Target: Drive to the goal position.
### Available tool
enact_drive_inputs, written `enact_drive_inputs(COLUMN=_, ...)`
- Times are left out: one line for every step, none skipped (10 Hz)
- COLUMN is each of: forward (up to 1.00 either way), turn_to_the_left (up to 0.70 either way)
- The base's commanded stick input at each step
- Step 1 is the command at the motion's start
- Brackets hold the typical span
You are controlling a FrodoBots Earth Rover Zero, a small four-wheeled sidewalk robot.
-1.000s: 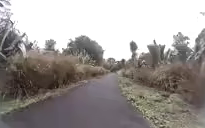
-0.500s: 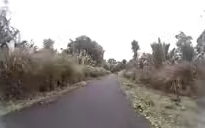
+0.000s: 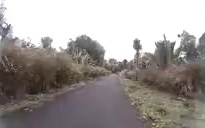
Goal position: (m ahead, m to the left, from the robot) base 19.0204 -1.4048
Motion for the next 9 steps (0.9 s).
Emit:
enact_drive_inputs(forward=0.85, turn_to_the_left=-0.32)
enact_drive_inputs(forward=0.85, turn_to_the_left=-0.16)
enact_drive_inputs(forward=0.85, turn_to_the_left=0.0)
enact_drive_inputs(forward=0.85, turn_to_the_left=0.0)
enact_drive_inputs(forward=0.85, turn_to_the_left=0.0)
enact_drive_inputs(forward=0.85, turn_to_the_left=0.0)
enact_drive_inputs(forward=0.85, turn_to_the_left=0.0)
enact_drive_inputs(forward=0.85, turn_to_the_left=0.0)
enact_drive_inputs(forward=0.85, turn_to_the_left=0.0)
